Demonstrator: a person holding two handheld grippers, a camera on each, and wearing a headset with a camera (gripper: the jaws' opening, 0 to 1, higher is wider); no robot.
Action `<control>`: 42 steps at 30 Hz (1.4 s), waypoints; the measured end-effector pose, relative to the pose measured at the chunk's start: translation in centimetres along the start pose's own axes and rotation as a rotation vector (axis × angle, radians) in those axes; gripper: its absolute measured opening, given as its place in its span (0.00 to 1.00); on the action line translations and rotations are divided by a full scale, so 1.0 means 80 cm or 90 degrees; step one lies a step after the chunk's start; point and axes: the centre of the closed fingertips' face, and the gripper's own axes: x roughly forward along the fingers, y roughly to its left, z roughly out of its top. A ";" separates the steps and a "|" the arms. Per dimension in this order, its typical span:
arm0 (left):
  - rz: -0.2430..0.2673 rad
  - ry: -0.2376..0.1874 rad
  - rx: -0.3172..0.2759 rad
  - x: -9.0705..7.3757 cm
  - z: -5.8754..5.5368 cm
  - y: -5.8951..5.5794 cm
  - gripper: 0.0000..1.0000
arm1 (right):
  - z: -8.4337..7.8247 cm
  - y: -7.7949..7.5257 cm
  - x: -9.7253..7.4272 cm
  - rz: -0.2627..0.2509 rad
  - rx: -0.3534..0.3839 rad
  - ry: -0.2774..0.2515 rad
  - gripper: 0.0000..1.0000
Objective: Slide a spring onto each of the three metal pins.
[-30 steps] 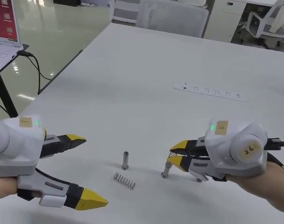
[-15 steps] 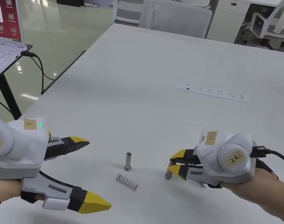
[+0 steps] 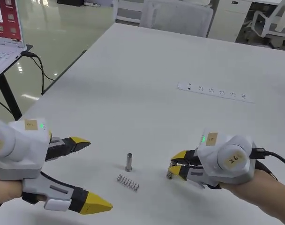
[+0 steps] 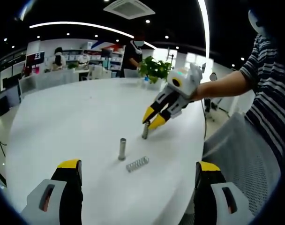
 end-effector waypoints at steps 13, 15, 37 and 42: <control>-0.001 0.001 0.001 0.000 0.000 -0.002 0.98 | 0.003 -0.003 -0.006 -0.008 0.011 -0.003 0.12; -0.002 0.000 0.001 0.000 0.001 -0.002 0.98 | 0.005 -0.003 -0.009 -0.011 0.011 -0.005 0.12; 0.005 -0.007 0.000 -0.001 0.007 0.002 0.98 | 0.016 0.004 -0.050 -0.033 0.139 -0.097 0.16; 0.004 -0.007 0.001 0.001 0.008 0.002 0.98 | 0.009 0.008 -0.054 -0.037 0.155 -0.098 0.16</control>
